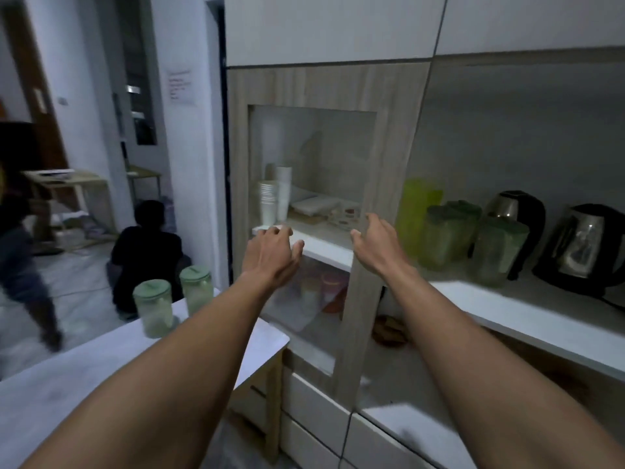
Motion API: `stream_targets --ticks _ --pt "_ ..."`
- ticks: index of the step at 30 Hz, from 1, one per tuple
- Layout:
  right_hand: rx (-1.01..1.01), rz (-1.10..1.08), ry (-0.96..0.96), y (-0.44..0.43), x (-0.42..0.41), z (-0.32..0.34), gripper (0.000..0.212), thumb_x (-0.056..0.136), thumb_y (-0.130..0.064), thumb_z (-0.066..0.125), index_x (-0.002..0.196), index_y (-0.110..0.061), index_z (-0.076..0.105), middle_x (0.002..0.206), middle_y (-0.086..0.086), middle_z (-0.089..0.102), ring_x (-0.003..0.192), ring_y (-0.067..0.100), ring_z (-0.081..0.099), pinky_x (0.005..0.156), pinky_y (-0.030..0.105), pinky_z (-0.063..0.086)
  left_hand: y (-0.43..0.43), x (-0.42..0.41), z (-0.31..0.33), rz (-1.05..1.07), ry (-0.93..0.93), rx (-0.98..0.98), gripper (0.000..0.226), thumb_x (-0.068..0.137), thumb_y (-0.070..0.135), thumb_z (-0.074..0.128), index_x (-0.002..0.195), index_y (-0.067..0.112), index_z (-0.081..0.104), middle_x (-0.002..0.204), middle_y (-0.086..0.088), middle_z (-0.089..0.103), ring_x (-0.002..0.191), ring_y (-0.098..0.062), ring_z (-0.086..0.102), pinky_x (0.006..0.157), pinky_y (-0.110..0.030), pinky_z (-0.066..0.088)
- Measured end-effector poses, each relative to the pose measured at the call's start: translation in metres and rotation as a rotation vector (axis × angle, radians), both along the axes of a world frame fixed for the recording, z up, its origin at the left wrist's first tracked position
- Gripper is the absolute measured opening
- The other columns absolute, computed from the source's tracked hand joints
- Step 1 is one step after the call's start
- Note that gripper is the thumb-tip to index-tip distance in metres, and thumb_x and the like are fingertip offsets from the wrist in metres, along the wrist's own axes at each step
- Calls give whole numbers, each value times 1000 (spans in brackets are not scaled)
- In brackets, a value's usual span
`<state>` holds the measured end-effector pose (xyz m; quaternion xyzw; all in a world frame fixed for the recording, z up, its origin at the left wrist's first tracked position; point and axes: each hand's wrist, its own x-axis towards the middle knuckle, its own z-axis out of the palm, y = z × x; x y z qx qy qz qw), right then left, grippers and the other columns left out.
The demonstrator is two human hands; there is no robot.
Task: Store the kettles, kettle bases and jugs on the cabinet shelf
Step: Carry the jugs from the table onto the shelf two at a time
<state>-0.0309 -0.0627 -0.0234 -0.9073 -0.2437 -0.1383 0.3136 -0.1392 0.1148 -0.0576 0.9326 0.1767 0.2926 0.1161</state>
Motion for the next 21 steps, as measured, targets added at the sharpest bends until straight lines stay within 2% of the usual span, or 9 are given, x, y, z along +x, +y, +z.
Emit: stream_targets --ticks 7,11,14,21 --pt "-64 201 41 122 -57 -30 52 100 -33 51 143 -4 44 146 21 49 134 39 46 107 45 42 91 -95 -34 232 43 -77 44 99 46 42 128 14 55 129 -15 58 119 -37 50 95 -46 42" --pt "-79 297 58 183 -76 -46 56 100 -34 49 148 -7 40 147 20 47 134 39 46 109 48 41 136 -130 -50 345 79 -114 44 100 45 41 130 15 52 130 -14 55 118 -36 48 94 -46 42" --pt "-108 363 82 228 -81 -62 56 100 -33 50 148 -5 38 150 20 44 137 40 43 111 48 40 172 -142 -65 416 96 -154 44 100 46 40 130 15 51 130 -14 54 117 -37 49 92 -47 43" --pt "-131 457 132 315 -49 -107 55 101 -34 49 148 -8 38 148 17 46 135 36 46 107 47 43 235 -123 -106 479 105 -250 43 99 43 40 131 17 49 129 -11 55 117 -34 49 90 -44 43"
